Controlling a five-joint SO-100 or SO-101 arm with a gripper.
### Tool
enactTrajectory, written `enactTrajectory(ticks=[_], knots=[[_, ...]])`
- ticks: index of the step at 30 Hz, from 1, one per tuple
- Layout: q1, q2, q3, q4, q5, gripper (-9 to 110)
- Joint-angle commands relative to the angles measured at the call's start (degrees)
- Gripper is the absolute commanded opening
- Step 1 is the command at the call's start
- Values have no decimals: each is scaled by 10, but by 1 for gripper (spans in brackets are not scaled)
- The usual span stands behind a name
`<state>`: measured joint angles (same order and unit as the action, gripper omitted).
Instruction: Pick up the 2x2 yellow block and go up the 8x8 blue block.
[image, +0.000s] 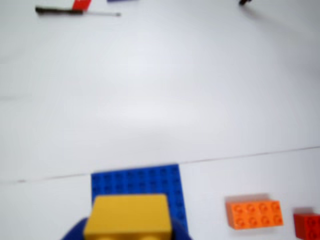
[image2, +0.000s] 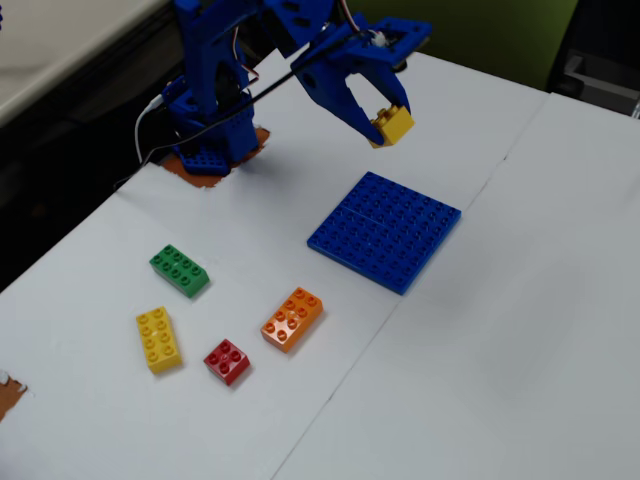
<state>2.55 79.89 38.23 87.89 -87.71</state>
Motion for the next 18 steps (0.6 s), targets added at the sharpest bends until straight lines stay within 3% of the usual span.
enactTrajectory(ticks=[1,18], knots=[[-14,-26,-25,30,-26,1],[-32,-127,-32,102,-18,1]])
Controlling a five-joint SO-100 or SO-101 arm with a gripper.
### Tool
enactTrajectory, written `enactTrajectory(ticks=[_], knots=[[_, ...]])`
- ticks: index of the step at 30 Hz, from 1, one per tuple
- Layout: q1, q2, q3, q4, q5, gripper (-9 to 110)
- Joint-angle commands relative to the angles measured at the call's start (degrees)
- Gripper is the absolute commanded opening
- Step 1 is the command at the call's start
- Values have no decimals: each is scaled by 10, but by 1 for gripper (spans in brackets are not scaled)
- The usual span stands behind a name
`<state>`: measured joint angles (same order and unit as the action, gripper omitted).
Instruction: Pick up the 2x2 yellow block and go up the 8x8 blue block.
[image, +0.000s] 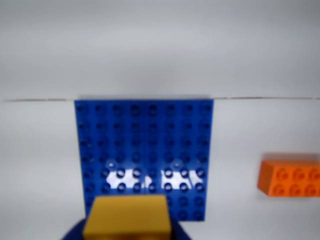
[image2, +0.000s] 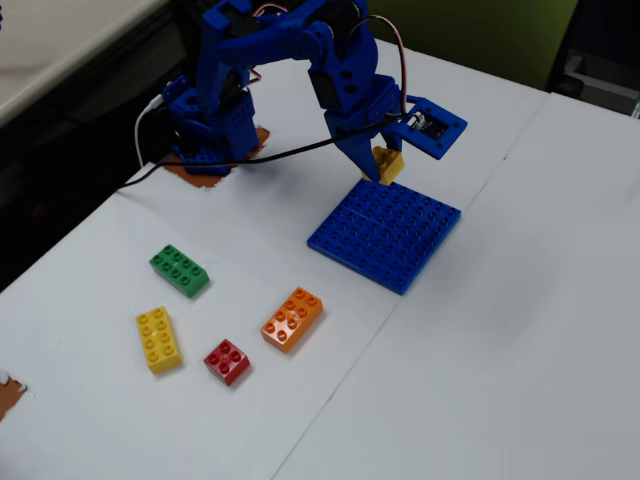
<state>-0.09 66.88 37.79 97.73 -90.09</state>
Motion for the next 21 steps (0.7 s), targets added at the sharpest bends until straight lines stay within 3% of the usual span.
enactTrajectory(ticks=[1,21], knots=[[-5,2,-27,4,8,1],[21,-24,-25,18,-18,2]])
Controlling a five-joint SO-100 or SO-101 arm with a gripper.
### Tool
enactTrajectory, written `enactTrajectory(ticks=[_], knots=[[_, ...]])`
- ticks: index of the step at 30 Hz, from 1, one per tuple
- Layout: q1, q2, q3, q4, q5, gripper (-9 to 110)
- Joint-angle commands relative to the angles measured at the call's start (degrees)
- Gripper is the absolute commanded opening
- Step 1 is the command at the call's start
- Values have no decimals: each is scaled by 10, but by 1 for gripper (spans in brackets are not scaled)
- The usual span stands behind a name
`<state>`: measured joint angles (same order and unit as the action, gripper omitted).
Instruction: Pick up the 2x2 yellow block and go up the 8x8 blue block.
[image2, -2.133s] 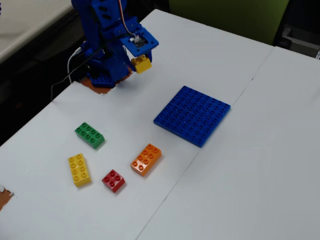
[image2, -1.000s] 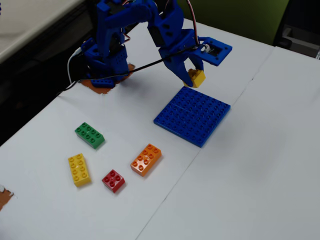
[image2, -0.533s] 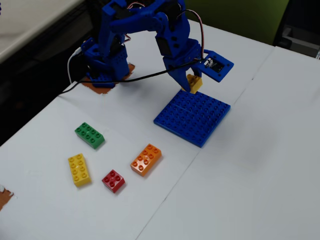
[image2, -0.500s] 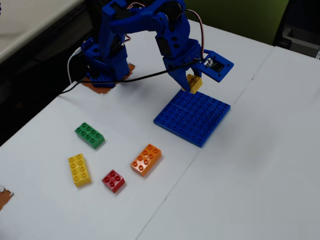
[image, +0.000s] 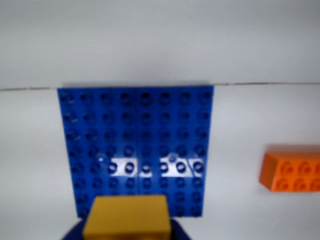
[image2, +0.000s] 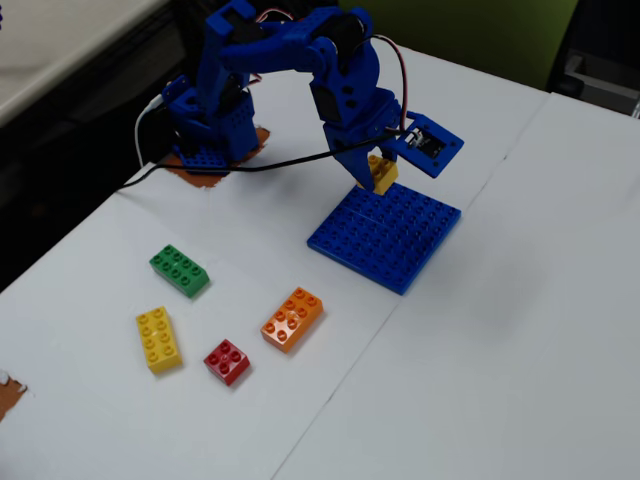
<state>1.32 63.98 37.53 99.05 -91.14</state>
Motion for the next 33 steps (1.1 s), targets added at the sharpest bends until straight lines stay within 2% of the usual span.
enactTrajectory(ticks=[1,33], knots=[[8,5,-23,4,-10,2],[19,3,-14,5,-19,2]])
